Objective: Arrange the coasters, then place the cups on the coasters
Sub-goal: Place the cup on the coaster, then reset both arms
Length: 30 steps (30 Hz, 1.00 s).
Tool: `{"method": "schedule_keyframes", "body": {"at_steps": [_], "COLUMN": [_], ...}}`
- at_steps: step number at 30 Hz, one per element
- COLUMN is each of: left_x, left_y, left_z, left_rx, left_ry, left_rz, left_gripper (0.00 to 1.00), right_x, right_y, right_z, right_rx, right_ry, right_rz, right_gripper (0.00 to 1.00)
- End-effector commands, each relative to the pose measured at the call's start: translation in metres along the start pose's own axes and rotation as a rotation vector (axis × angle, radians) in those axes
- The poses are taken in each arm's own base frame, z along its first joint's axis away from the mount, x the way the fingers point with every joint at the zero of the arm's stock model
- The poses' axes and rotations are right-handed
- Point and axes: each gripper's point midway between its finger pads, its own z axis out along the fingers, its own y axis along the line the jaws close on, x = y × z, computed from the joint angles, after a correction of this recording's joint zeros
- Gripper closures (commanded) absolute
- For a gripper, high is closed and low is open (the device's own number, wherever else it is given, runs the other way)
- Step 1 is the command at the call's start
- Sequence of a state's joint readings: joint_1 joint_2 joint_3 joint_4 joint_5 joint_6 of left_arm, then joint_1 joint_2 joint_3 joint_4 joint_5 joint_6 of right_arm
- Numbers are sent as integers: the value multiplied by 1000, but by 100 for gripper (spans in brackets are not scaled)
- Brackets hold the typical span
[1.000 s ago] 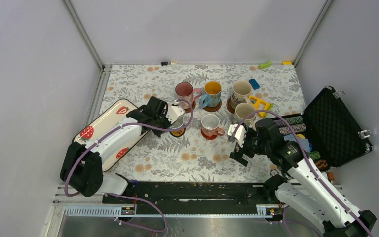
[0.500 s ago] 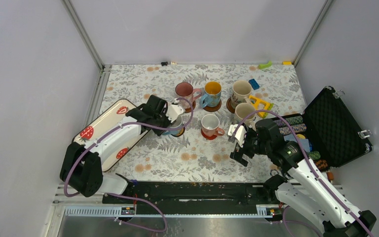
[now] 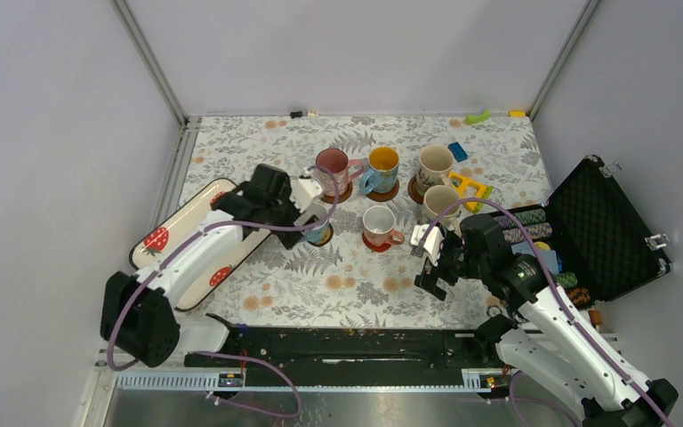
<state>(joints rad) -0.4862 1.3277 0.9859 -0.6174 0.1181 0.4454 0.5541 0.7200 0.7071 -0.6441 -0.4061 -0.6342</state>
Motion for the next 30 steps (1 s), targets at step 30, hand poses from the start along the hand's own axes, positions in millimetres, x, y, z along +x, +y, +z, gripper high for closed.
{"method": "schedule_keyframes", "body": {"at_steps": [30], "left_x": [59], "left_y": [16], "left_z": [-181], "left_rx": [-471], "left_ry": [-567], "left_rz": [-304], "left_gripper": [1], "right_x": [-77], "right_y": [-71], "right_z": [-184], "right_rx": [810], "right_ry": [-511], "right_rz": [292], "right_gripper": [0]}}
